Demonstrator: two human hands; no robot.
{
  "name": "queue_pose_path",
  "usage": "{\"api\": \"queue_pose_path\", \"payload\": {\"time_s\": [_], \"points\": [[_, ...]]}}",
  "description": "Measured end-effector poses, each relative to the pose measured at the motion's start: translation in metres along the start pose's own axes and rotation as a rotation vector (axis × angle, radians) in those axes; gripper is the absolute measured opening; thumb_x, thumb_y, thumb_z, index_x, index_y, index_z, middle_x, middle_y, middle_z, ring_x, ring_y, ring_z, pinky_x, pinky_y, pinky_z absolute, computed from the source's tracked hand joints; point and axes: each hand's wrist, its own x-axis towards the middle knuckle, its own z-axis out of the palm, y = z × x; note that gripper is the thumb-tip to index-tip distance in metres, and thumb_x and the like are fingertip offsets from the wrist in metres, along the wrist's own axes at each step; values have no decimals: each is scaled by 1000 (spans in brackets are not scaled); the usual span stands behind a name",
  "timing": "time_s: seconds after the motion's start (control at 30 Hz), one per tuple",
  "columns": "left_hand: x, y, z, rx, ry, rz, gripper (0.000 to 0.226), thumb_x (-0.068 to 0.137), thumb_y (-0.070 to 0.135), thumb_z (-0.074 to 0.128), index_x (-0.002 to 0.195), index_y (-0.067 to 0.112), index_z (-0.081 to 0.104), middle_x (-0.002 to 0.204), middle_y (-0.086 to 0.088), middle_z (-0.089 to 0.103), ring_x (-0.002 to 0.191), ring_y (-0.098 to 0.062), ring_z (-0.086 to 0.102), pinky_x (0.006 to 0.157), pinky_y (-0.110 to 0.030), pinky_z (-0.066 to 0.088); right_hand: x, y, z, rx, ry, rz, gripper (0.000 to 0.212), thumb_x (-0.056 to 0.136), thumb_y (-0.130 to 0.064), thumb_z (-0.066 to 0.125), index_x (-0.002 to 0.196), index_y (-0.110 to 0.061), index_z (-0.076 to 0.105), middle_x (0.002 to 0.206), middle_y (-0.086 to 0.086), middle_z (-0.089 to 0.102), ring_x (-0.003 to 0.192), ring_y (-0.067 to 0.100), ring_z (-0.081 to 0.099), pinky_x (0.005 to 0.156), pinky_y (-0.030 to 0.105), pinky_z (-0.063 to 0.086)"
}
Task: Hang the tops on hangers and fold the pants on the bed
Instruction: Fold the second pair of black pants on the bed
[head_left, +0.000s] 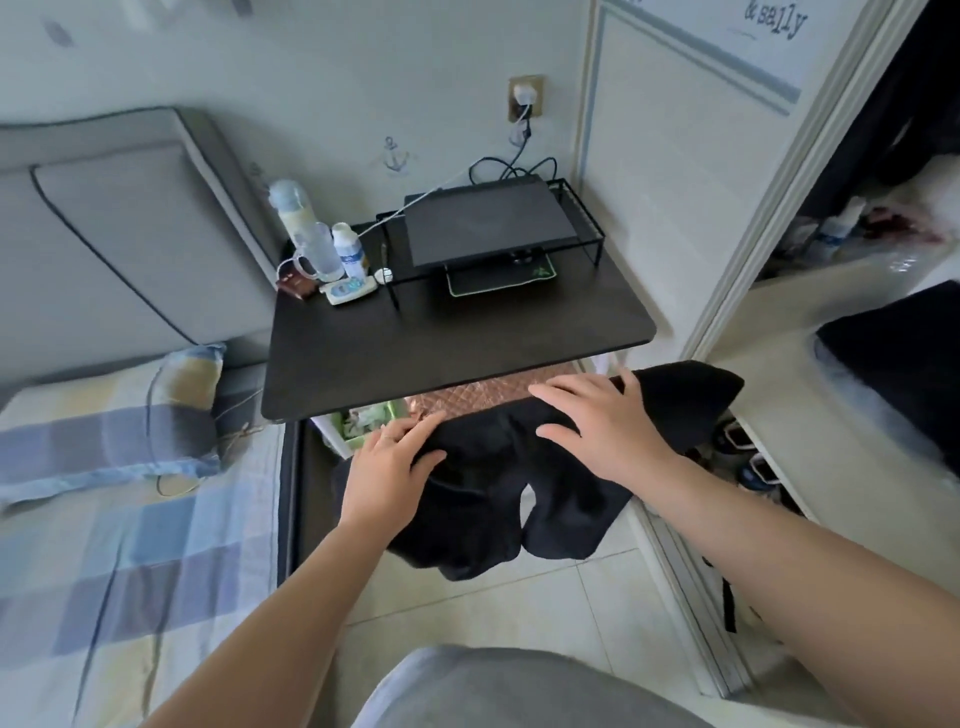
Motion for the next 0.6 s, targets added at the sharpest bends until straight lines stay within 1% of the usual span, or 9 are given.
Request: {"api": "queue_pose_path", "payload": {"time_s": [0.07, 0.1, 0.17, 0.27, 0.37, 0.4, 0.43, 0.5, 0.6], "points": [[2, -2, -2, -78, 38, 21, 35, 103, 32, 54, 138, 33, 60, 122, 5, 64, 109, -24, 57, 93, -40, 48, 2, -15, 7, 4, 150, -61, 37, 90, -34, 73, 125, -24, 70, 120, -2, 68, 113, 31, 59, 101, 53, 39], [3, -2, -3, -107, 66, 20, 31, 104, 30, 51, 131, 32, 65, 117, 6, 66, 106, -22, 60, 88, -36, 49, 2, -21, 9, 14, 219, -73, 33, 86, -28, 78, 118, -20, 74, 113, 1, 71, 104, 34, 62, 93, 50, 44], [7, 1, -7, -131, 111, -9, 24, 105, 29, 47, 114, 30, 69, 104, 9, 67, 96, -20, 63, 74, -30, 44, 3, -29, 11, 21, 309, -97, 27, 83, -19, 82, 109, -15, 78, 105, 2, 73, 95, 33, 63, 83, 46, 49], [8, 3, -18, -226, 117, -155, 23, 108, 35, 38, 103, 28, 60, 91, 11, 64, 81, -16, 60, 68, -31, 41, 7, -41, 8, 4, 330, -165, 12, 84, -8, 79, 96, -11, 79, 96, 3, 74, 87, 33, 65, 78, 45, 52], [-1, -9, -42, -412, 184, -274, 30, 108, 39, 34, 85, 24, 48, 75, 7, 59, 68, -10, 55, 64, -36, 45, 15, -72, 1, -60, 292, -186, 11, 85, 0, 74, 88, -10, 76, 90, 4, 72, 83, 35, 65, 76, 44, 51], [-6, -17, -54, -483, 233, -301, 33, 107, 39, 35, 82, 21, 46, 71, 4, 57, 64, -7, 52, 64, -35, 44, 17, -88, 0, -56, 289, -193, 9, 87, -1, 72, 88, -9, 75, 90, 4, 71, 83, 34, 64, 77, 44, 50], [-13, -29, -69, -540, 287, -321, 36, 107, 37, 35, 78, 18, 45, 70, 2, 55, 60, -4, 49, 62, -29, 42, 19, -106, -1, -35, 294, -201, 7, 90, -4, 70, 88, -9, 74, 90, 4, 70, 83, 33, 63, 77, 43, 49], [-29, -57, -105, -597, 403, -343, 37, 106, 33, 37, 73, 17, 43, 65, 9, 51, 58, 2, 44, 57, -17, 37, 18, -147, 0, 59, 314, -234, 10, 94, -15, 67, 87, -10, 72, 88, 1, 66, 79, 27, 59, 74, 42, 47], [-59, -101, -163, -659, 545, -378, 37, 106, 31, 40, 71, 18, 43, 59, 16, 47, 58, -1, 42, 58, -22, 35, 13, -222, 6, 281, 215, -276, 31, 97, -41, 53, 94, -15, 71, 91, -8, 64, 76, 12, 56, 70, 34, 50]]}}
